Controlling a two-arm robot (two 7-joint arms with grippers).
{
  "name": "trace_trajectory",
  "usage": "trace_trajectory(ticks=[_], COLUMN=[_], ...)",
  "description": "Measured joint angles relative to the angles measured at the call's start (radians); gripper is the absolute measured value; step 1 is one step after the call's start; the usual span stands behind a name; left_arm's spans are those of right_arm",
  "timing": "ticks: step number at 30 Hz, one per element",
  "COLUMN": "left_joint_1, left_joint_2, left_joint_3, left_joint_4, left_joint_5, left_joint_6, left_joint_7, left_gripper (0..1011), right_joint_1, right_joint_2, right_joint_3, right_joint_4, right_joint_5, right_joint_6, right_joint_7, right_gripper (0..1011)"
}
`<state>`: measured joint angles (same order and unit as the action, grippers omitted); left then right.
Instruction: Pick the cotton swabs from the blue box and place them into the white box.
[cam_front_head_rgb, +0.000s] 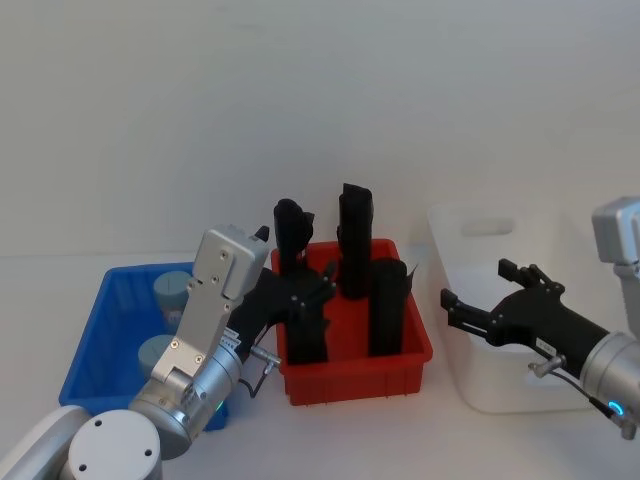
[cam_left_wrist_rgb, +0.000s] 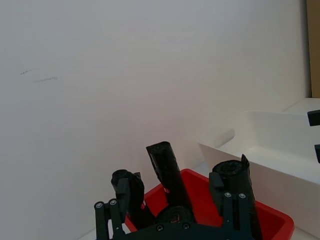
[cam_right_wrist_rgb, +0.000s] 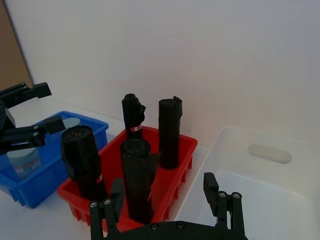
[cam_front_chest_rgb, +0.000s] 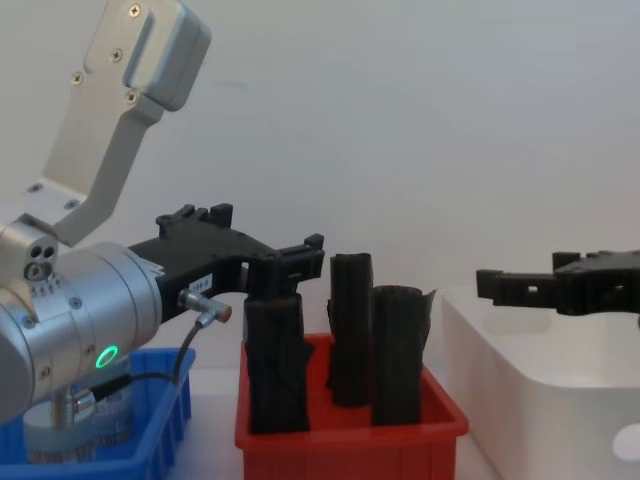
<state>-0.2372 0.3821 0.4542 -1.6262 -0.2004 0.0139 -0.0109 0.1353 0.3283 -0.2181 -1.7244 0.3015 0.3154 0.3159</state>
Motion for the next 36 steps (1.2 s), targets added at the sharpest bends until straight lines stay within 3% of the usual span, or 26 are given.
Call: trace_trajectory(ticks=[7, 14, 36], left_joint_1=[0.000, 0.000, 0.000], left_joint_2=[0.000, 0.000, 0.000], left_joint_3=[0.000, 0.000, 0.000], left_joint_4=[0.000, 0.000, 0.000], left_joint_5=[0.000, 0.000, 0.000], left_joint_6=[0.000, 0.000, 0.000], left_joint_7=[0.000, 0.000, 0.000], left_gripper=[1003, 1003, 1003], right_joint_1=[0.030, 0.077, 0.181], right_joint_2=[-0.005, -0.038, -0.143], right_joint_3=[-0.004, -0.028, -0.101], right_joint_4=[0.007, 0.045, 0.208], right_joint_5=[-0.004, -0.034, -0.132], right_joint_6=[0.059, 0.090, 0.038], right_joint_7=[0.038, 0.066, 0.049], right_gripper=[1001, 1001, 1001])
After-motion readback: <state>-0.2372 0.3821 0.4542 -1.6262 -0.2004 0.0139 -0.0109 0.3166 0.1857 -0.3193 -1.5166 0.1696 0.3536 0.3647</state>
